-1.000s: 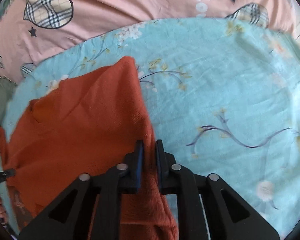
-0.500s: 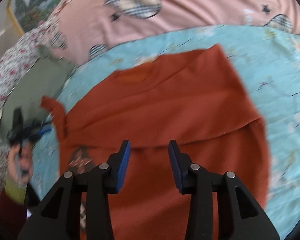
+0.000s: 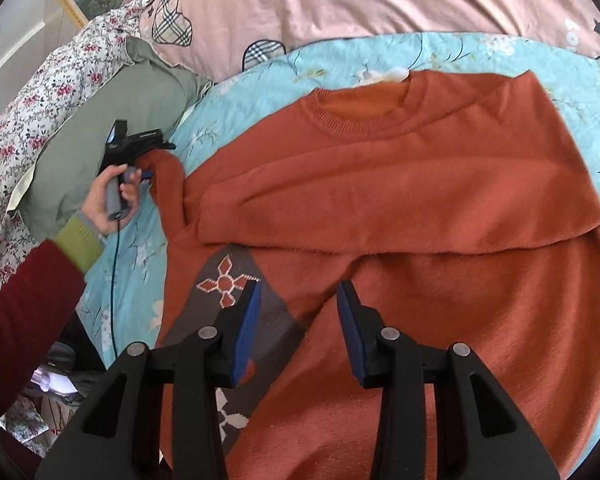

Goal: Fold small clothes

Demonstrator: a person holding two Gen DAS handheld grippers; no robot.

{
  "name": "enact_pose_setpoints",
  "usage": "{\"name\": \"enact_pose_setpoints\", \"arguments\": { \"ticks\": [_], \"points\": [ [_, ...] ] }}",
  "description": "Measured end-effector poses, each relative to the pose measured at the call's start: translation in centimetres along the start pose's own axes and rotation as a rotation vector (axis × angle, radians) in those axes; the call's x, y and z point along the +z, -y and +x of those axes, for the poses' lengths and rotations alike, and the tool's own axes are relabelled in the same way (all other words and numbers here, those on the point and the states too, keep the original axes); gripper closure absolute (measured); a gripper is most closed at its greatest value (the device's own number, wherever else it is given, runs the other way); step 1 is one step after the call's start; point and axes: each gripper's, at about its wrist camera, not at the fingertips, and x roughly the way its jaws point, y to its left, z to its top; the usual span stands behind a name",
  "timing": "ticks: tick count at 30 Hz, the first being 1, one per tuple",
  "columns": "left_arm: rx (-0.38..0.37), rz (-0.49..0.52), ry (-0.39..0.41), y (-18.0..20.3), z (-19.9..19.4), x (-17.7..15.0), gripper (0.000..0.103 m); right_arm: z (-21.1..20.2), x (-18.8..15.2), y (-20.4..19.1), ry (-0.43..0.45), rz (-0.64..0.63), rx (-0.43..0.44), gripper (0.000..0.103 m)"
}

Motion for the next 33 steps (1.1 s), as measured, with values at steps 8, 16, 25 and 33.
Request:
{"name": "enact_pose_setpoints", "arguments": {
  "ticks": [8, 16, 25, 33],
  "points": [
    [-0.108, 0.09, 0.091, 2.2, -5.2, -2.4, 0.096, -1.5, 0.1, 0.5, 0.045, 0.018, -0.015, 0.062],
    [-0.342, 0.335, 0.185, 12.0, -14.7, -9.8, 0.096, -4.4, -0.4, 2.6, 0.118, 0.087, -0.044, 0.062],
    [-0.552, 0.641, 0.119, 26.7, -17.0, -23.8, 0.097, -7.7, -2.0, 6.8, 0.181, 0.225, -0.1, 0.062],
    [-0.524, 0.753, -0.027, 31.5, -11.3, -31.4, 0.096, -8.9, -2.8, 8.7, 0.19, 0.277, -0.125, 0.062]
  ]
}}
